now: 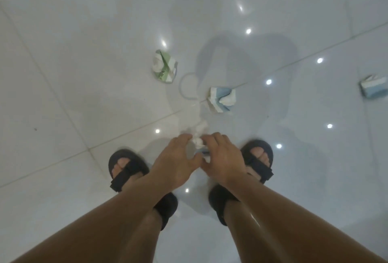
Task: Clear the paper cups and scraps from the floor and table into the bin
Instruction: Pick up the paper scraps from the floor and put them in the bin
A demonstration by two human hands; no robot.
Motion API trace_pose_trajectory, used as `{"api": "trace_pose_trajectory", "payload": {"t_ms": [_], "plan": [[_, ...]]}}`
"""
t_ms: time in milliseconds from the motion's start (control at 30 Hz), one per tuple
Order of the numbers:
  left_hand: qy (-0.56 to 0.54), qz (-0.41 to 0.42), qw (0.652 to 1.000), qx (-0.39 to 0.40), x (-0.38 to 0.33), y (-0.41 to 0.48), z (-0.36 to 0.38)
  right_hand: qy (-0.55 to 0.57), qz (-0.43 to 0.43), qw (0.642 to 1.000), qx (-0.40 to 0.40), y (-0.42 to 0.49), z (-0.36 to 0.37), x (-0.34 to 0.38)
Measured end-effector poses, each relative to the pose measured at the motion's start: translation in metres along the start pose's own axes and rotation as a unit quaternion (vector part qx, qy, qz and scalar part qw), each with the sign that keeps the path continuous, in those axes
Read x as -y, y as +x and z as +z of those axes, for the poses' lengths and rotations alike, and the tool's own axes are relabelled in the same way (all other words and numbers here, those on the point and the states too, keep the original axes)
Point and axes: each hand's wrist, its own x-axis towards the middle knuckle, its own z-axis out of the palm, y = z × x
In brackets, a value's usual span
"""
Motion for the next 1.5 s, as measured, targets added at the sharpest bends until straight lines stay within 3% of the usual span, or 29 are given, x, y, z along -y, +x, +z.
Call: {"api": "trace_pose_trajectory", "payload": {"t_ms": [200, 333, 400, 500, 567, 667, 767, 1000, 1267, 1500], "plan": [[-0.075, 0.016, 0.997, -0.019, -0.032, 0.002, -0.022, 0.055, -0.038, 0.995, -0.08, 0.001, -0.041, 0.015], [-0.075, 0.029, 0.993, -0.083, -0.025, 0.012, -0.033, -0.072, -0.068, 0.993, -0.058, 0.031, -0.056, -0.009], [-0.066, 0.011, 0.992, -0.105, -0.011, 0.016, -0.034, -0.14, -0.027, 0.987, -0.074, 0.05, -0.064, -0.027], [-0.065, -0.03, 0.993, -0.099, 0.016, 0.013, -0.032, -0.201, 0.038, 0.978, -0.032, 0.077, -0.064, -0.042], [-0.063, -0.044, 0.993, -0.093, 0.031, 0.006, -0.031, -0.174, 0.055, 0.983, -0.01, 0.088, -0.059, -0.043], [-0.059, -0.045, 0.991, -0.107, 0.043, -0.002, -0.039, -0.093, 0.103, 0.989, -0.044, 0.092, -0.055, -0.028], [-0.044, -0.044, 0.989, -0.132, 0.036, -0.015, -0.057, -0.032, 0.118, 0.99, -0.071, 0.081, -0.063, 0.005], [-0.095, 0.023, 0.974, -0.205, -0.04, -0.095, -0.13, 0.024, 0.01, 0.994, -0.105, 0.005, -0.152, 0.119], [-0.12, 0.067, 0.956, -0.258, -0.101, -0.279, -0.235, 0.026, -0.04, 0.988, -0.149, -0.111, -0.293, 0.255], [-0.148, 0.079, 0.928, -0.332, -0.121, -0.46, -0.302, -0.003, -0.103, 0.988, -0.112, -0.222, -0.378, 0.385]]}}
